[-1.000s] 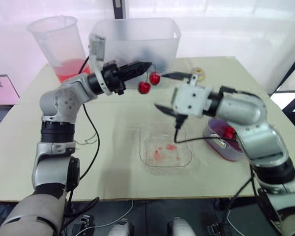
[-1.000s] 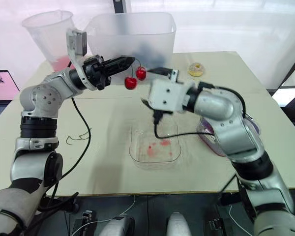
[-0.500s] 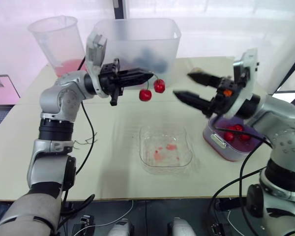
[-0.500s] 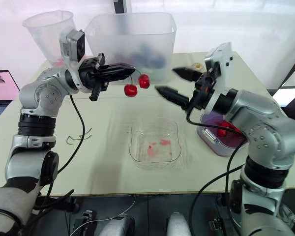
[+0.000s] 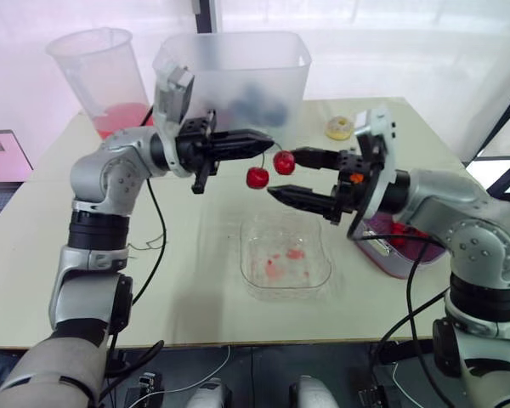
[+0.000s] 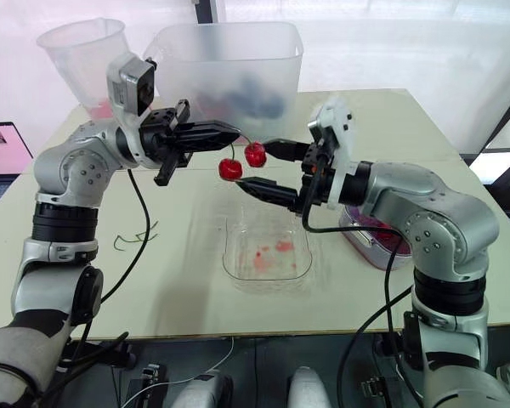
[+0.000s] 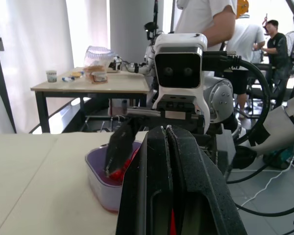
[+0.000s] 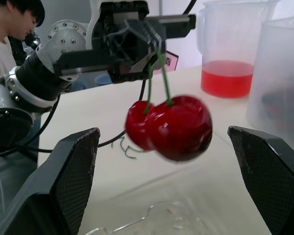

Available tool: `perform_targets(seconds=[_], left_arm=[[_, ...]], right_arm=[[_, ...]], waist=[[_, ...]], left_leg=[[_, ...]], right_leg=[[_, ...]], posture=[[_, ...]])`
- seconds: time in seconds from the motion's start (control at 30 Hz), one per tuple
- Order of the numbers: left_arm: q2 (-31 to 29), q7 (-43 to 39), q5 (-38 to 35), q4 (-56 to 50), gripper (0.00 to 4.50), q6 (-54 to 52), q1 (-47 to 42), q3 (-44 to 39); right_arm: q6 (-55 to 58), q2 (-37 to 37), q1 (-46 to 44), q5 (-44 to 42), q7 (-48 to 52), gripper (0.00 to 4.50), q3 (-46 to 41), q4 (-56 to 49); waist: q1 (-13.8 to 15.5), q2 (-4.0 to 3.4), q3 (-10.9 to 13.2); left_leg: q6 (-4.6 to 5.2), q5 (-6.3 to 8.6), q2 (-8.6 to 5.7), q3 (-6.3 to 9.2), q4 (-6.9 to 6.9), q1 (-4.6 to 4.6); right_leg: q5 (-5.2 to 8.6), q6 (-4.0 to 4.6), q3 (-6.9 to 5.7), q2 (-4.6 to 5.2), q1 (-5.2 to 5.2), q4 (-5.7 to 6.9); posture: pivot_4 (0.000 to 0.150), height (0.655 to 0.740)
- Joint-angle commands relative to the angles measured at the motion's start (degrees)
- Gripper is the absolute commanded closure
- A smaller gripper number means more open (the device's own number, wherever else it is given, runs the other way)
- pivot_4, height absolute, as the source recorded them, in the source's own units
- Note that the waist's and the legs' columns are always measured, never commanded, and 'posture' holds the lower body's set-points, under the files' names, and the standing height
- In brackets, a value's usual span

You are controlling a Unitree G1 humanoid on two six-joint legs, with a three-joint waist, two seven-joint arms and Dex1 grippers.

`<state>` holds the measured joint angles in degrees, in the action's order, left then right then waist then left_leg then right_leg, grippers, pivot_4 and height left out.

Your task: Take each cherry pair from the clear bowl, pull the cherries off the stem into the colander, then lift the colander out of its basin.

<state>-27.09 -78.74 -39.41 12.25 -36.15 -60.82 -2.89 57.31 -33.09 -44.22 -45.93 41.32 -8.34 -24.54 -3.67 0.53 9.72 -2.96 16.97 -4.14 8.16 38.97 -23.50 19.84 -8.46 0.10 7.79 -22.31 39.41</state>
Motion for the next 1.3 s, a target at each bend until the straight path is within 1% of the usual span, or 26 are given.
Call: perform_targets(seconds=[0.03, 0.1, 0.13, 0.17, 0.2, 0.3, 0.73, 0.8, 0.87, 1.07, 1.3], left_arm=[[-1.1, 0.3, -0.8, -2.4, 4.50, -0.2, 0.3, -0.9], [-1.5, 0.4, -0.5, -2.3, 4.50, -0.2, 0.5, -0.8], [-1.8, 0.1, -0.1, -2.2, 4.50, 0.2, 0.6, -0.6], [-1.8, 0.3, -0.2, -2.1, 4.50, 0.0, 0.5, -0.7], [-1.8, 0.3, -0.3, -2.1, 4.50, -0.2, 0.4, -0.8], [-2.3, -0.1, -0.7, -3.1, 4.50, -0.7, 0.8, -0.5], [-2.3, 1.7, -1.2, -4.0, 4.50, -1.2, 0.9, -1.0], [-2.5, 1.8, -0.8, -3.9, 4.50, -1.0, 1.1, -0.9], [-2.7, 1.9, -0.7, -3.8, 4.50, -0.9, 1.2, -1.0], [-2.6, 2.7, -0.8, -3.6, 4.50, -1.0, 1.1, -1.3], [-2.3, 2.7, -0.4, -2.8, 4.50, -0.2, 0.6, -1.0]], right_arm=[[-1.9, -0.4, -1.0, -0.9, -0.4, 0.07, -0.7, -0.7], [-2.3, -0.3, -0.7, -1.2, -0.4, 0.07, -0.5, -0.6], [-2.5, -0.1, -0.6, -1.3, -0.5, 0.47, -0.4, -0.5], [-2.6, 0.1, -0.7, -1.5, -0.5, 0.60, -0.3, -0.3], [-2.8, 0.4, -0.8, -1.6, -0.6, 0.85, -0.2, -0.1], [-3.2, 0.6, -0.8, -1.8, -0.7, 2.22, 0.2, 0.1], [-6.3, 0.1, 0.3, -0.2, 0.8, 2.22, 3.1, 2.0], [-6.7, 0.4, 0.2, 0.0, 0.9, 2.70, 3.4, 2.6], [-7.1, 0.5, -0.1, 0.4, 1.1, 3.39, 3.9, 3.0], [-7.9, 0.3, -1.0, 1.0, 1.1, 3.39, 4.8, 4.0], [-7.5, -0.8, 0.2, 1.3, 1.5, 3.39, 4.9, 3.7]], waist=[[-0.1, 0.00, 0.0], [-0.2, 0.00, 0.0], [-0.2, 0.00, 0.0], [-0.2, 0.00, 0.0], [-0.2, 0.00, 0.0], [-0.2, 0.00, 0.0], [-0.2, 0.00, 0.0], [-0.2, 0.00, 0.0], [-0.2, 0.00, 0.0], [-0.2, 0.00, 0.0], [-0.2, 0.00, 0.0]], left_leg=[[0.00, 0.00, 0.00, 0.00, 0.00, 0.00], [0.00, 0.00, 0.00, 0.01, -0.01, 0.00], [0.00, 0.00, 0.00, 0.01, -0.01, 0.00], [0.00, 0.00, 0.00, 0.01, -0.01, 0.00], [0.00, 0.00, 0.01, 0.01, -0.01, 0.00], [0.00, 0.00, 0.00, 0.01, 0.00, 0.00], [0.00, 0.00, 0.00, 0.01, 0.00, 0.00], [0.00, 0.00, 0.00, 0.01, 0.00, 0.00], [0.00, 0.00, 0.00, 0.01, 0.00, 0.00], [0.00, 0.00, 0.00, 0.01, 0.00, 0.00], [0.00, 0.00, 0.00, 0.01, 0.00, 0.00]], right_leg=[[0.00, 0.00, 0.00, 0.00, -0.01, 0.00], [0.00, 0.00, 0.00, 0.00, 0.00, 0.00], [0.00, 0.00, 0.00, 0.00, -0.01, 0.01], [0.00, 0.00, -0.01, 0.00, -0.01, 0.01], [0.00, 0.00, -0.01, -0.01, -0.01, 0.01], [0.00, 0.00, -0.02, -0.01, 0.00, 0.00], [0.00, 0.00, -0.03, 0.00, 0.01, 0.00], [0.00, 0.00, -0.03, 0.00, 0.00, 0.00], [0.00, 0.00, -0.03, 0.00, 0.00, 0.00], [0.00, 0.00, -0.03, 0.00, 0.00, 0.00], [0.00, 0.00, -0.03, 0.00, 0.00, 0.00]], posture=[[0.150, 0.7400], [0.150, 0.7400], [0.150, 0.7400], [0.150, 0.7400], [0.150, 0.7400], [0.150, 0.7400], [0.150, 0.7400], [0.150, 0.7400], [0.150, 0.7400], [0.150, 0.7400], [0.150, 0.7400]])
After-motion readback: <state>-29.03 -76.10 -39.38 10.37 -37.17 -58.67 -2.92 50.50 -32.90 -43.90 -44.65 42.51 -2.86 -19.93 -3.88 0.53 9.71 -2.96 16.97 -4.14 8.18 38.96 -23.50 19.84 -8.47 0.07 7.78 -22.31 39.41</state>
